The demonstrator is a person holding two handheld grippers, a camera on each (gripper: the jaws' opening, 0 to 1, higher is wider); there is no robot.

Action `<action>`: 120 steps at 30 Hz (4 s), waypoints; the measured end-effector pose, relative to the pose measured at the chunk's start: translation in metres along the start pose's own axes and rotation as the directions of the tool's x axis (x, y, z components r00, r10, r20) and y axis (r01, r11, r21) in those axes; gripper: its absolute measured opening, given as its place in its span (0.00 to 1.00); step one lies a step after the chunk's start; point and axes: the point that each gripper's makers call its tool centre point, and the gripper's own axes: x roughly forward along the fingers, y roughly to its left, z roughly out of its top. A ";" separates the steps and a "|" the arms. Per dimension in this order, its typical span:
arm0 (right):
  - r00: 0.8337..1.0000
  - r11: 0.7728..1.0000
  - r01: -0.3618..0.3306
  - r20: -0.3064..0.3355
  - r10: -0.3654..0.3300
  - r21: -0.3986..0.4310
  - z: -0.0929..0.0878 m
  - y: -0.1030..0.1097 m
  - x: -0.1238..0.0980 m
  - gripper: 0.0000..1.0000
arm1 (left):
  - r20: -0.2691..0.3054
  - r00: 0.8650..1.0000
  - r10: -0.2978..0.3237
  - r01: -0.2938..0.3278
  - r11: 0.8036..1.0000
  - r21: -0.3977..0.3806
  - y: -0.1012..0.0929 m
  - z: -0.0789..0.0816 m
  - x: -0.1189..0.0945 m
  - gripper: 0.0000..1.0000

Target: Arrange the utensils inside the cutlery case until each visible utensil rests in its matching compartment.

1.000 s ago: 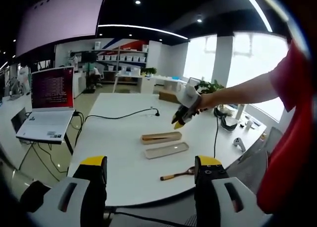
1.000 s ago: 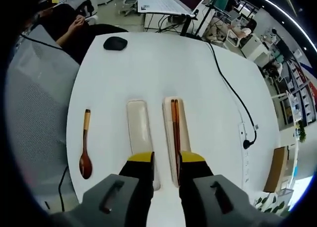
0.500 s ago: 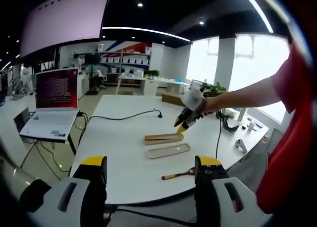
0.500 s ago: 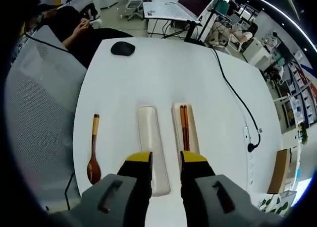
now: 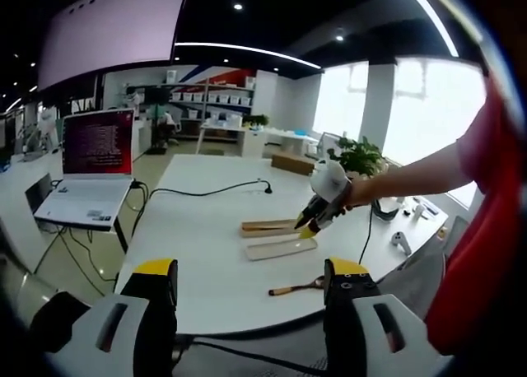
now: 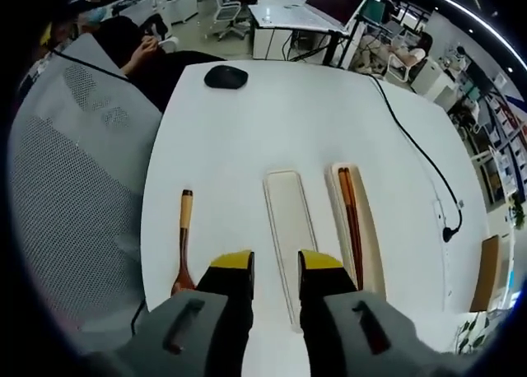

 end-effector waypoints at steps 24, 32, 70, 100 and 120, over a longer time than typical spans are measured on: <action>0.997 0.996 -0.078 -0.001 0.078 0.041 -0.025 0.081 0.043 0.18 | -0.013 1.000 0.014 -0.014 1.000 -0.021 -0.001 -0.014 -0.006 0.74; 0.996 0.995 -0.088 -0.016 0.089 0.042 -0.034 0.093 0.048 0.15 | -0.014 1.000 0.006 -0.006 1.000 -0.009 -0.001 -0.010 -0.005 0.74; 0.994 0.995 -0.097 -0.044 0.096 -0.023 -0.029 0.110 0.067 0.12 | -0.014 1.000 0.010 -0.010 1.000 0.000 0.000 -0.009 -0.010 0.73; 0.993 0.994 -0.101 -0.068 0.098 -0.043 -0.039 0.110 0.069 0.01 | -0.022 1.000 0.020 -0.020 1.000 -0.013 -0.002 -0.014 -0.011 0.73; 0.994 0.997 -0.080 -0.078 0.082 0.023 -0.035 0.094 0.045 0.01 | -0.022 1.000 0.015 -0.015 1.000 -0.017 -0.004 -0.017 -0.011 0.73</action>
